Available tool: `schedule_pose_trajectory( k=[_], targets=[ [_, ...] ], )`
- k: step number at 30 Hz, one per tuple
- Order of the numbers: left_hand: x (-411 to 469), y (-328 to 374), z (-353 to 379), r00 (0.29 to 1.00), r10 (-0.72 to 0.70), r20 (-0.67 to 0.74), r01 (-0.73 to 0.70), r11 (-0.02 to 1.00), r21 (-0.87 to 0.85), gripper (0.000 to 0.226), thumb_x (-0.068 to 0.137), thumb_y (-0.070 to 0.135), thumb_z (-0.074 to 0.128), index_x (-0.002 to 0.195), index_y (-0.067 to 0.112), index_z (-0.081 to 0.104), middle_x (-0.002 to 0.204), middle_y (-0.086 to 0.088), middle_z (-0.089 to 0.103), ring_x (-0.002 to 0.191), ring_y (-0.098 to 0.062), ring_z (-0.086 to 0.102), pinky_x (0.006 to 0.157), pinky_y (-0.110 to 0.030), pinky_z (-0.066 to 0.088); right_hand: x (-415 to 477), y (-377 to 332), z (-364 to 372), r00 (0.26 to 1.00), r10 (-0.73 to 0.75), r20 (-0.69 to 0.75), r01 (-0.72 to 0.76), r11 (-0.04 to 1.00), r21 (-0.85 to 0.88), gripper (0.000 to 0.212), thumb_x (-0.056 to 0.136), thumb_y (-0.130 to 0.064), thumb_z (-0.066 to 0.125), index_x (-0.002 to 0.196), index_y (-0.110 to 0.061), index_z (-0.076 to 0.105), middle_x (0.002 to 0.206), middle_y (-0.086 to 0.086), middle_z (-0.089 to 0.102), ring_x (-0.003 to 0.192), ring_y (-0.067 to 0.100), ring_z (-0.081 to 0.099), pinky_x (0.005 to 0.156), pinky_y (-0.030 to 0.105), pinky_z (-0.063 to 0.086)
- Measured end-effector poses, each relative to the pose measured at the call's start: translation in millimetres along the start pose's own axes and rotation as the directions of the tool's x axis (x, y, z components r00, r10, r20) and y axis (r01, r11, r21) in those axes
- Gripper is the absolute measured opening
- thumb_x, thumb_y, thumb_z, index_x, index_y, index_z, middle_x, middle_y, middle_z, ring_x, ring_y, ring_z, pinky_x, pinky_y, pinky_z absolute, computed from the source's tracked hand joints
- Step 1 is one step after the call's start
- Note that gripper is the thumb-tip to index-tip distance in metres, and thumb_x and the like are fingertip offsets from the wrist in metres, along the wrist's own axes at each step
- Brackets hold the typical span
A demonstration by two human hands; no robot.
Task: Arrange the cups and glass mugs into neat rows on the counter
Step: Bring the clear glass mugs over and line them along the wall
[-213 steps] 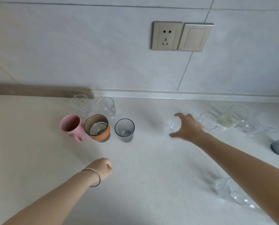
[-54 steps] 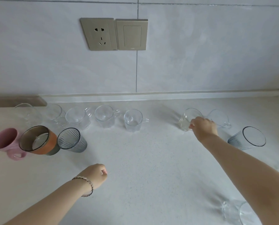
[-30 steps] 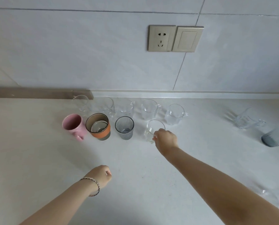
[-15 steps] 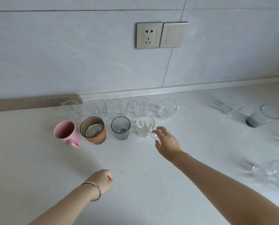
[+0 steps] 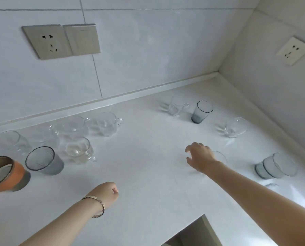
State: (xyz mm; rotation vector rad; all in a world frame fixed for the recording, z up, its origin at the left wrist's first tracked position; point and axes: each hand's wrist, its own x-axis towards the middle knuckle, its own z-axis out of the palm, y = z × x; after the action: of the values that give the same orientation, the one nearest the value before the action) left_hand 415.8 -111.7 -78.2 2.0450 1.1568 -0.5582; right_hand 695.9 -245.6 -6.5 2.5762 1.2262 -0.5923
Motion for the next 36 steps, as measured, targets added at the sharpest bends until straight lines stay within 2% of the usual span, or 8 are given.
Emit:
schedule_pose_trajectory(
  k=[4,9,18,21,25,28,33,36],
  targets=[
    [16.7,50.1,11.0,1.0,0.005,0.008,-0.005,1.0,0.027,0.03,0.091,0.018,0.04,0.064,0.029,0.041,0.089,0.004,0.054,0.084,-0.016,0.052,0.073,-0.021,0.037,8.4,69.9,-3.5,0.985,0.162,0.061,-0.161,0.987,-0.025,0.067,0.085,-0.045,0.058,0.141,-0.018,0.033,0.142,0.01,0.034,0.127,0.031,0.042,0.103,0.038,0.037],
    [30.6,92.3,22.6,1.0,-0.018,-0.002,0.018,1.0,-0.008,0.02,0.092,0.017,0.042,0.075,0.024,0.05,0.085,0.004,0.056,0.083,-0.017,0.053,0.071,-0.023,0.038,20.0,102.1,16.2,0.962,0.196,0.187,-0.219,0.97,0.106,0.082,0.079,-0.065,0.054,0.142,-0.017,0.03,0.137,0.01,0.042,0.123,0.032,0.051,0.096,0.038,0.043],
    [34.0,100.7,17.7,0.993,-0.109,-0.033,0.107,0.992,-0.074,0.031,0.09,0.016,0.043,0.062,0.029,0.045,0.081,0.005,0.056,0.08,-0.018,0.053,0.071,-0.022,0.037,33.7,93.1,16.4,0.977,0.104,0.188,-0.115,0.992,0.054,0.072,0.075,-0.052,0.062,0.132,-0.017,0.037,0.125,0.007,0.048,0.108,0.027,0.06,0.078,0.031,0.045],
    [25.4,81.1,12.3,0.985,-0.165,-0.046,0.161,0.983,-0.092,0.03,0.091,0.016,0.042,0.064,0.029,0.045,0.083,0.006,0.056,0.083,-0.017,0.053,0.073,-0.021,0.038,37.3,67.6,6.7,0.986,0.027,0.164,-0.04,0.996,0.076,0.068,0.074,-0.051,0.063,0.13,-0.02,0.039,0.124,0.005,0.048,0.107,0.025,0.06,0.084,0.031,0.046],
    [9.4,40.9,-0.9,0.967,-0.244,-0.074,0.232,0.962,-0.143,0.014,0.092,0.017,0.043,0.083,0.02,0.053,0.103,-0.003,0.064,0.087,-0.017,0.052,0.077,-0.021,0.037,46.6,2.8,-10.0,0.98,-0.15,0.129,0.136,0.985,0.109,0.07,0.074,-0.049,0.065,0.133,-0.024,0.037,0.126,0.004,0.045,0.108,0.027,0.059,0.084,0.03,0.046],
    [-4.8,8.5,-10.4,0.949,-0.304,-0.085,0.285,0.941,-0.184,0.012,0.091,0.016,0.043,0.085,0.019,0.053,0.113,-0.006,0.067,0.088,-0.018,0.052,0.078,-0.022,0.04,55.0,-58.4,-19.2,0.957,-0.273,0.099,0.26,0.957,0.132,0.071,0.074,-0.048,0.065,0.134,-0.025,0.036,0.126,0.005,0.044,0.109,0.028,0.059,0.086,0.031,0.046],
    [-19.2,-32.4,-22.0,0.923,-0.377,-0.075,0.349,0.904,-0.246,0.017,0.09,0.015,0.043,0.076,0.02,0.052,0.104,-0.007,0.068,0.106,-0.023,0.062,0.086,-0.026,0.046,74.0,-152.8,-22.9,0.928,-0.359,0.095,0.35,0.932,0.097,0.071,0.074,-0.044,0.065,0.134,-0.022,0.035,0.127,0.007,0.044,0.109,0.029,0.058,0.086,0.031,0.045],
    [-20.7,-46.5,-24.3,0.919,-0.389,-0.067,0.359,0.894,-0.27,0.021,0.09,0.015,0.043,0.072,0.021,0.051,0.1,-0.007,0.066,0.1,-0.022,0.061,0.084,-0.026,0.046,82.9,-188.3,-19.4,0.935,-0.342,0.095,0.335,0.939,0.081,0.069,0.074,-0.042,0.066,0.133,-0.02,0.036,0.125,0.008,0.044,0.11,0.029,0.057,0.087,0.032,0.046]
  ],
)
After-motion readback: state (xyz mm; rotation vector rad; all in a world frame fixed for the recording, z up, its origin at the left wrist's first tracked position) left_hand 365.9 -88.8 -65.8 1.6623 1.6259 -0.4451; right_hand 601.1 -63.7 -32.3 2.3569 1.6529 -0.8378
